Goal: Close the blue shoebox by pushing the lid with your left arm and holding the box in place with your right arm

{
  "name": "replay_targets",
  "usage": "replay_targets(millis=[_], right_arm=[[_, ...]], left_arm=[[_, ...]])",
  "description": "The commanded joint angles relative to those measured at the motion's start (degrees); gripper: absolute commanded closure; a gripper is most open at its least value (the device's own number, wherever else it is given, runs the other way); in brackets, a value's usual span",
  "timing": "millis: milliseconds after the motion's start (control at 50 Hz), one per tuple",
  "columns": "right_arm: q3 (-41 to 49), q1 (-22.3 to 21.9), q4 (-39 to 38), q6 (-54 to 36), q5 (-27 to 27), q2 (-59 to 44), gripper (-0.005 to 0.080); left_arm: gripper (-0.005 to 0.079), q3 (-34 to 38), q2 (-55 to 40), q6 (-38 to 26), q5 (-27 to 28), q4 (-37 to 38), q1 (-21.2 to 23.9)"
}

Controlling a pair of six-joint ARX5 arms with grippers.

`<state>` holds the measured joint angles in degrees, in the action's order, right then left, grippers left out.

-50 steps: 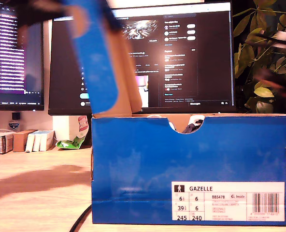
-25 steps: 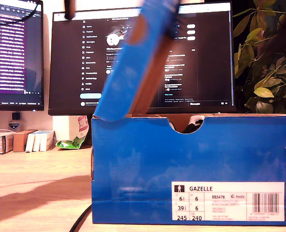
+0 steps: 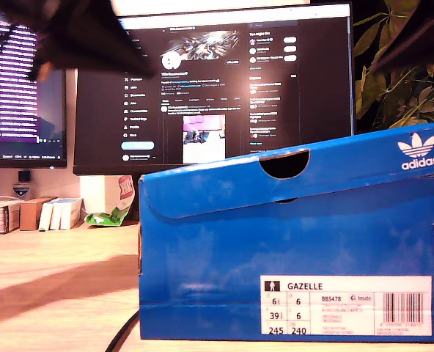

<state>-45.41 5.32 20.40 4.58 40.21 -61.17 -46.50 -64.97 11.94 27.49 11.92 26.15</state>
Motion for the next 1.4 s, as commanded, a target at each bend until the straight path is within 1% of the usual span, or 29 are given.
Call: replay_targets(millis=[0, 120, 140, 300, 500, 620, 760, 900, 1000, 1080, 1200, 1380], right_arm=[[0.3, 1.7, -0.2, -1.0, -1.4, -1.9, 0.0764], [0.3, 4.0, -0.3, -2.3, -4.7, -5.1, 0.0764], [0.3, 4.3, -0.4, -2.7, -4.9, -5.7, 0.0764], [0.3, 5.6, -1.0, -4.6, -6.4, -10.4, 0.0764], [1.7, 6.3, -1.8, -7.0, -8.8, -14.1, 0.0764], [5.0, 6.3, -5.6, -7.6, -9.7, -14.3, 0.0764], [5.2, 6.1, -10.1, -7.6, -10.3, -13.4, 0.0764], [5.2, 4.4, -12.9, -7.8, -15.0, -11.2, 0.0764], [5.2, 1.9, -12.3, -7.8, -15.2, -9.5, 0.0764], [5.2, -0.2, -11.4, -7.9, -15.1, -8.0, 0.0764], [5.2, -1.7, -13.3, -7.8, -15.4, -4.7, 0.0764], [4.0, -1.6, -19.4, -6.6, -14.6, -0.2, 0.0764]], left_arm=[[0.0762, -0.7, 0.9, -1.7, 0.0, 0.7, -1.9], [0.0762, -0.7, 2.3, -2.7, 0.1, 3.0, -5.6], [0.0762, -0.7, 2.7, -4.3, 0.1, 3.3, -6.1], [0.0762, -0.7, 5.4, -5.0, 0.2, 5.2, -10.2], [0.0762, -0.7, 9.5, -5.6, 0.3, 7.5, -13.2], [0.0762, -0.7, 12.2, -6.5, 0.1, 9.6, -14.8], [0.0762, -0.7, 15.7, -8.4, -0.3, 10.9, -17.2], [0.0762, -0.7, 19.8, -9.2, -0.5, 12.7, -20.9], [0.0762, -0.7, 21.7, -9.7, -0.3, 14.2, -24.2], [0.0762, -0.7, 22.7, -10.1, 1.1, 15.2, -25.9], [0.0762, -0.7, 23.9, -10.9, 1.6, 14.8, -26.3], [0.0761, -0.8, 23.9, -11.0, 1.7, 12.1, -26.3]])
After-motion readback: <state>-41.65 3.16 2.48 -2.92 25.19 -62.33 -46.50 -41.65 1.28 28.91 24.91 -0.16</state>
